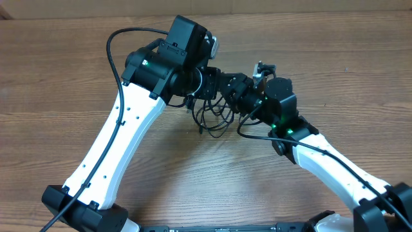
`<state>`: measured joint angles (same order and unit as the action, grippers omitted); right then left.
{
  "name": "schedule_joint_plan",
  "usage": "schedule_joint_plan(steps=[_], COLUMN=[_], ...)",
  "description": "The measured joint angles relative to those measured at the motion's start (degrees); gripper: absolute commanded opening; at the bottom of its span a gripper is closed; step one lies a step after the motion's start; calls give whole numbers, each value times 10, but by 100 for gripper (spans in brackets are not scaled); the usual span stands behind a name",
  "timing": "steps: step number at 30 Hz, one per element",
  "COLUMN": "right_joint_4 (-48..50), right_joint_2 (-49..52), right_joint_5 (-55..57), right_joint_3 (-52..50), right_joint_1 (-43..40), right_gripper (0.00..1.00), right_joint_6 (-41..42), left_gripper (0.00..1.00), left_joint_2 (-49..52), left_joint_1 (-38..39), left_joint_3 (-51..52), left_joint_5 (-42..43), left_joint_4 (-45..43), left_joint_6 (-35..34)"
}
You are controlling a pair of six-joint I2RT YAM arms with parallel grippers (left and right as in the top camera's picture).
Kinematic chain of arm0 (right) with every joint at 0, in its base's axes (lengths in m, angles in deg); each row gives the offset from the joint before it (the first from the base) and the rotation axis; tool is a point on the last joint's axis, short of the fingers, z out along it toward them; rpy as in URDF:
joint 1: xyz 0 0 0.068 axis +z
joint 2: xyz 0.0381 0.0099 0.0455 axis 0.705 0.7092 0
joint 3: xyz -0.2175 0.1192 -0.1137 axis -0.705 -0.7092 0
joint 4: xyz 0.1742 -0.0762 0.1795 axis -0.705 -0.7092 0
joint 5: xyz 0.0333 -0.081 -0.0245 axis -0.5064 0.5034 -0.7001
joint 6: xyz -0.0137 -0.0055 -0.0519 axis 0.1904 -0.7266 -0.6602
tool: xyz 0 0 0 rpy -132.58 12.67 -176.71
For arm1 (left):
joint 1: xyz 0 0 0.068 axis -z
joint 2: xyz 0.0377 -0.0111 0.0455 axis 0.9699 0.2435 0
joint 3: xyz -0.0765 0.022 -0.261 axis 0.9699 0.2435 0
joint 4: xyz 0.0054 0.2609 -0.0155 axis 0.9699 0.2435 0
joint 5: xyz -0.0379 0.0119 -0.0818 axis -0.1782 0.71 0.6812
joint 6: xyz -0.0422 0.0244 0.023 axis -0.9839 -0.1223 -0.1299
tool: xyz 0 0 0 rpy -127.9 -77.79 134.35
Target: Untangle cables
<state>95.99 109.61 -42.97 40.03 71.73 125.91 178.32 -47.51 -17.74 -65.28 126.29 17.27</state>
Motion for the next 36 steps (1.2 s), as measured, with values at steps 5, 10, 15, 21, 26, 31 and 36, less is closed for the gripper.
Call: schedule_joint_plan(steps=[5,10,15,21,26,31,36], right_joint_4=[12,46,64,64,77,75,133], right_joint_2=[6,7,10,13,16,16,16], right_joint_5=[-2,-5,5,46,26,-101,-296], right_joint_3=[0,0,-2,-2,-2,-2,-2], right_joint_1=[9,20,33,35,23,-15,-107], right_gripper=[52,52,52,18,4,4,4], right_joint_6=[14,20,22,-4,-24,-56,-71], left_gripper=[4,4,4,4,4,4,4], left_joint_2=[0,0,0,0,0,0,0], left_joint_1=[-1,-6,-8,-10,-12,-42,-117], left_joint_3=[0,0,0,0,0,0,0], left_joint_5=[-9,-9,1,62,104,68,-7], left_joint_4=[-3,-24,-42,-36,-16,51,97], left_joint_6=[-37,-57,-76,-88,-89,-90,-105])
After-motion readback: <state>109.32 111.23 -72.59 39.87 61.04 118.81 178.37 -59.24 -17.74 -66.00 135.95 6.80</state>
